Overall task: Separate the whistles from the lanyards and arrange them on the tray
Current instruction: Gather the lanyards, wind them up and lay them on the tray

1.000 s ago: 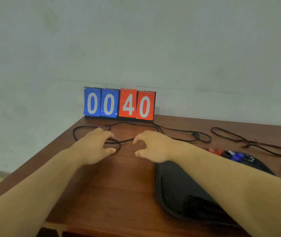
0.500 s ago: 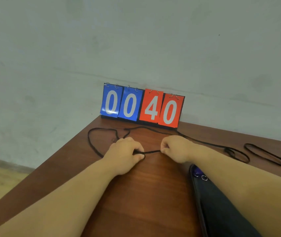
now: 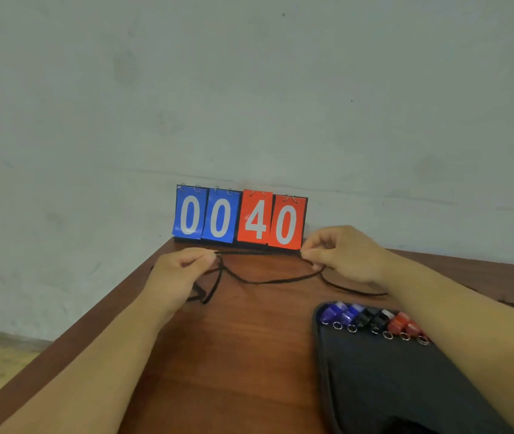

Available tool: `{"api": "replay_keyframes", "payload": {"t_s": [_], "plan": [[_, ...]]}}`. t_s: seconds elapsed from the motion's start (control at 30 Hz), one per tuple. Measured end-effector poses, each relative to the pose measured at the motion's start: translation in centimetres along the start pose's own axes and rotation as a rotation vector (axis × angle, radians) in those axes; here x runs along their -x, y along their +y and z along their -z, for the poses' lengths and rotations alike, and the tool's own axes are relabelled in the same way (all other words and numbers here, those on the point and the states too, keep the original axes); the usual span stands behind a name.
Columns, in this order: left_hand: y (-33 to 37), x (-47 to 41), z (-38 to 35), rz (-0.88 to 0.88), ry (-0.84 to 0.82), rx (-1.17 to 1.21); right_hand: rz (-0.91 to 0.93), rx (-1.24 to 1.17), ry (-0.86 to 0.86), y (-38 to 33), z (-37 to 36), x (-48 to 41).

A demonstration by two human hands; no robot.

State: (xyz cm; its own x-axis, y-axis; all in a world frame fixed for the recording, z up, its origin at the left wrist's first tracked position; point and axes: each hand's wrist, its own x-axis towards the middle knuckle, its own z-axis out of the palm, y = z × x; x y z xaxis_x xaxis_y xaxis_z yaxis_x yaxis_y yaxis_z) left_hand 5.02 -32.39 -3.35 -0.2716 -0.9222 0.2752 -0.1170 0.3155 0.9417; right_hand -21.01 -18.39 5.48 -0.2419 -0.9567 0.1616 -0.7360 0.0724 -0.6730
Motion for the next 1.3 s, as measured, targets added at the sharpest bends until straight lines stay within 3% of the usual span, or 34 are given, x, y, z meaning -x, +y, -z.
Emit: {"api": "replay_keyframes", "payload": {"t_s": [0.2, 0.33, 0.47, 0.53, 0.67, 0.8, 1.0, 1.1, 1.3], "plan": [[1.7, 1.2, 0.0, 0.065, -0.112, -0.09, -0.087, -0.107, 0.138, 2.8, 3.4, 3.5], [2.5, 1.9, 0.2, 0.051, -0.246, -0.444, -0.115, -0.145, 0.178, 3.4, 4.0, 4.9], [3.6, 2.4, -0.2, -0.02, -0.185, -0.565, -0.087, -0.161, 0.17, 2.7, 3.9, 5.6], [4.3, 2.5, -0.2, -0.004, -0.073, -0.39, -0.067, -0.179, 0.167, 2.2, 4.0, 5.9], [6.0, 1.8, -0.2, 0.186, 0.103, 0.273, -0.044, -0.245, 0.171, 2.3, 5.0, 6.9], [8.6, 1.9, -1.5, 0.349, 0.122, 0.828, -0.068, -0.269, 0.197, 3.5, 6.2, 8.4], [11.8, 2.7, -6.4, 0.412, 0.02, 1.305, -0.182, -0.438, 0.167, 7.0, 8.3, 10.9], [13.4, 4.1, -9.9, 0.419, -0.08, 1.046, -0.231, -0.518, 0.152, 8.6, 9.3, 12.1], [15.9, 8.8, -16.4, 0.022, -0.427, -0.162, -0.128, -0.503, 0.177, 8.9, 11.7, 13.8]]}}
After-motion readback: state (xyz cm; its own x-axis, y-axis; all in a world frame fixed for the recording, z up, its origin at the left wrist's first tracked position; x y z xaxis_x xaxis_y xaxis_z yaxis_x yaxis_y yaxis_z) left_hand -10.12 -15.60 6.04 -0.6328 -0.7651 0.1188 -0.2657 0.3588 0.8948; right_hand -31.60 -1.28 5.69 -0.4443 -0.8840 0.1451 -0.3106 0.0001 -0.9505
